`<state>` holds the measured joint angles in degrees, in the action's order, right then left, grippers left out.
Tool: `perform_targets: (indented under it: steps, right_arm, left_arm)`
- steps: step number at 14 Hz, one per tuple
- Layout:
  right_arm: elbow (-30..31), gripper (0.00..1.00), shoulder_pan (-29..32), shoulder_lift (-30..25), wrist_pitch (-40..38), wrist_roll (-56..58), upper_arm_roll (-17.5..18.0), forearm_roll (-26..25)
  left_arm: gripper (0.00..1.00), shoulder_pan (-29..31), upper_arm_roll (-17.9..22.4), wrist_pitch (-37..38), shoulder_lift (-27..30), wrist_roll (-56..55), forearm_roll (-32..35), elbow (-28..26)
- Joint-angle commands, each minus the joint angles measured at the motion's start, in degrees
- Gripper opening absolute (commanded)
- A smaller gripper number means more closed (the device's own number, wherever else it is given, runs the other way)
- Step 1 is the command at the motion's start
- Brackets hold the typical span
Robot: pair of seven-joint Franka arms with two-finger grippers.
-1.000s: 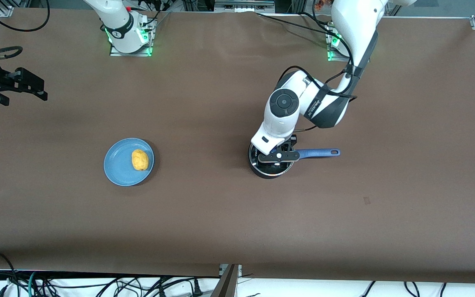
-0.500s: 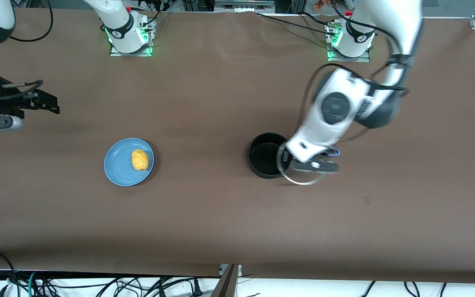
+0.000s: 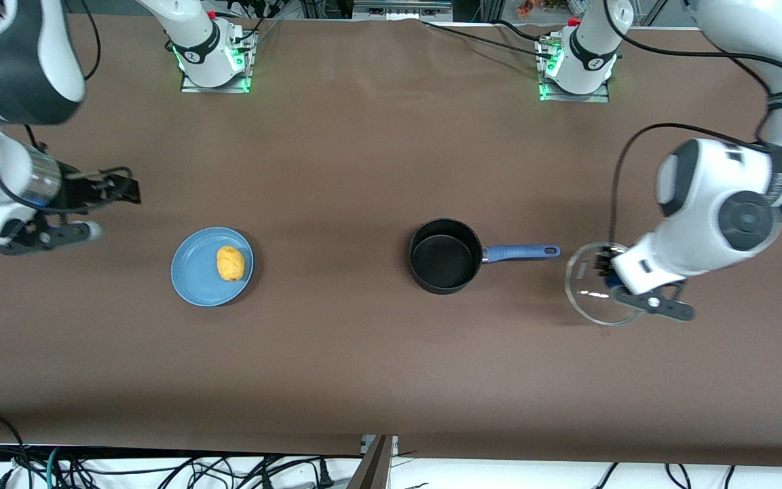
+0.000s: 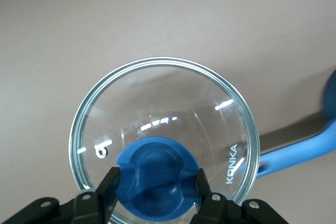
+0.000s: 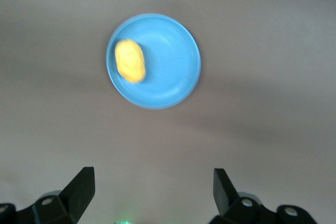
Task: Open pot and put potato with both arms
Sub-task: 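Lift the lid away with the left gripper while the right gripper reaches the potato, then set the lid down with the left gripper while the right gripper grasps the potato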
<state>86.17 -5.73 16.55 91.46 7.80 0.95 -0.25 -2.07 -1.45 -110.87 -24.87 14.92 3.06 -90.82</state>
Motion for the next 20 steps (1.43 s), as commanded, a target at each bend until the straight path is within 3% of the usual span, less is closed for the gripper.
perform_targets:
  steps: [1, 3, 7, 12, 16, 17, 18, 20]
  right_arm:
    - [-0.6, 0.99, -5.0, 6.7, 7.3, -2.9, -0.2, 0.6]
    - [-0.8, 0.99, -5.9, 11.4, 10.7, -3.2, -0.1, 0.3]
    - [-0.6, 0.99, -7.8, 16.5, 19.6, -3.7, -0.1, 2.1]
    - [-0.6, 0.99, -5.7, 22.0, 27.5, -3.6, -0.4, 3.3]
    - [3.4, 0.99, -5.6, 22.3, 28.6, -3.8, -0.4, 3.8]
    - [3.6, 0.99, -5.5, 22.9, 28.6, -4.1, -0.3, 3.8]
    - [4.3, 0.99, -5.9, 23.3, 28.7, -4.7, -0.4, 3.9]
    - [6.1, 0.98, -6.0, 23.3, 30.2, -6.2, -0.4, 3.8]
  left_arm:
    - [0.4, 5.7, -0.5, -1.3, 1.6, 9.8, -1.5, -3.8]
    - [0.41, 7.6, 0.3, -5.9, 1.5, 13.1, -1.5, -7.7]
    - [0.42, 11.1, 1.2, -23.4, 0.4, 17.1, -1.5, -18.9]
    - [0.46, 12.3, 2.4, -26.4, -2.9, 18.9, -1.6, -19.3]
    - [0.46, 12.7, 2.4, -29.1, -5.5, 19.0, -2.5, -19.2]
    - [0.51, 13.1, 2.4, -29.1, -5.7, 19.0, -2.5, -19.0]
    - [0.63, 13.1, 2.4, -28.9, -5.6, 18.6, -2.6, -18.8]
    - [1.0, 13.1, 2.2, -24.8, -4.3, 18.0, -2.7, -16.7]
